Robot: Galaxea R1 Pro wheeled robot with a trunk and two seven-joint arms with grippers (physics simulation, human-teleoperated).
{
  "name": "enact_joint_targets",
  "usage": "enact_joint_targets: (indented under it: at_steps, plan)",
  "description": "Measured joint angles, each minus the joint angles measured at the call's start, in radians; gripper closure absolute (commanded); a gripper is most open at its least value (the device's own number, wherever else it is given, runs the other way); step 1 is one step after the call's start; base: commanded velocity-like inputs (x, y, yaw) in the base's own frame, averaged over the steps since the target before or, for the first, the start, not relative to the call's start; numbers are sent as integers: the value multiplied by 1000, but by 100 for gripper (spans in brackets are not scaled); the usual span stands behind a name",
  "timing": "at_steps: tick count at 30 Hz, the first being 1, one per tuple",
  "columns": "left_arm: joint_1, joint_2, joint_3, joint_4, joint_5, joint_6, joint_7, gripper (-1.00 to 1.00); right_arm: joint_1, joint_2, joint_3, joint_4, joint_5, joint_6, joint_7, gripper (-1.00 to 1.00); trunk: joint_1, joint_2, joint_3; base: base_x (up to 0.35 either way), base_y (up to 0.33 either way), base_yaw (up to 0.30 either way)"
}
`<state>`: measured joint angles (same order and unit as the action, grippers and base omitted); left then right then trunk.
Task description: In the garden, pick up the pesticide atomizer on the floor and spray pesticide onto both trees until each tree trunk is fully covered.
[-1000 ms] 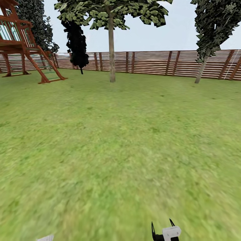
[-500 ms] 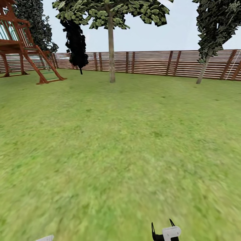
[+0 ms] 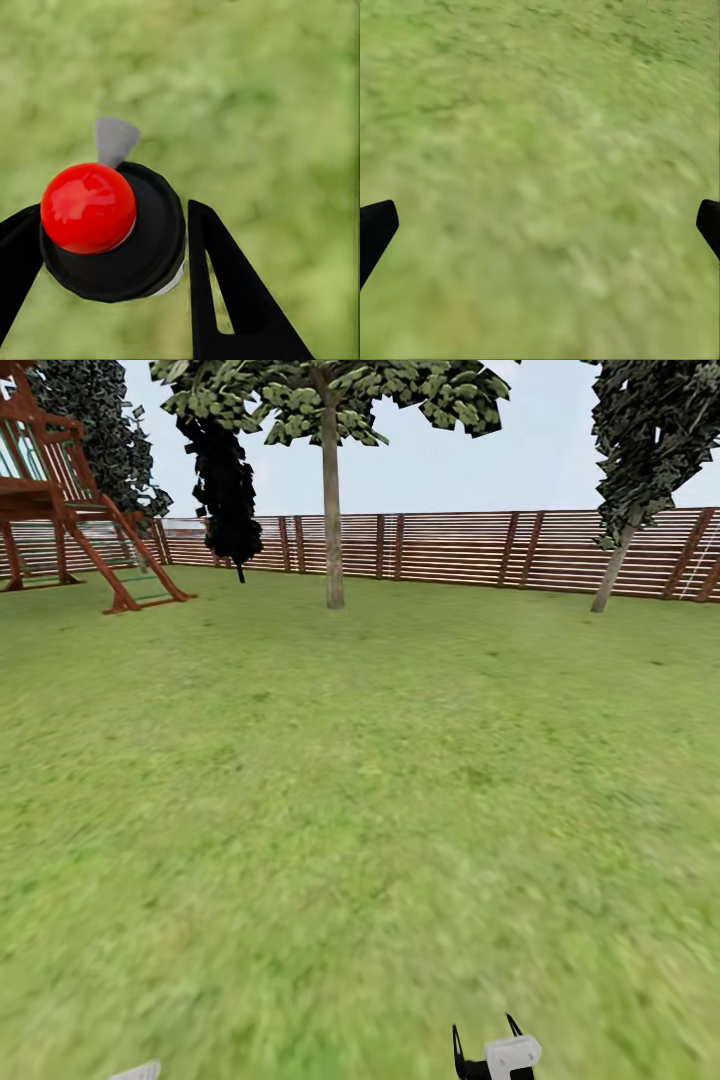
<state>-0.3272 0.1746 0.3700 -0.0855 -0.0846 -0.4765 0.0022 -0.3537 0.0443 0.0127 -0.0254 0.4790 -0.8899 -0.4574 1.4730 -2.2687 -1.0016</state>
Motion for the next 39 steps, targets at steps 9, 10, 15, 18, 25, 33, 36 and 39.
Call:
enact_joint_targets:
  at_steps: [9,10,15,18,25,33,36,39]
  plan:
    - [0,0,0,0,0,0,0,100,0,0,0,0,0,0,0,-100,0,0,0,339,0,0]
    - [0,0,0,0,0,0,0,100,0,0,0,0,0,0,0,-100,0,0,0,339,0,0]
    - [0,-1,0,0,0,0,0,100,0,0,0,0,0,0,0,-100,0,0,0,339,0,0]
    - [0,0,0,0,0,0,0,100,0,0,0,0,0,0,0,-100,0,0,0,339,0,0]
    - [0,-1,0,0,0,0,0,100,0,0,0,0,0,0,0,-100,0,0,0,339,0,0]
    - [0,-1,0,0,0,0,0,100,0,0,0,0,0,0,0,-100,0,0,0,339,0,0]
    - [0,0,0,0,0,-1,0,100,0,0,0,0,0,0,0,-100,0,0,0,339,0,0]
    - [0,0,0,0,0,0,0,100,0,0,0,0,0,0,0,-100,0,0,0,339,0,0]
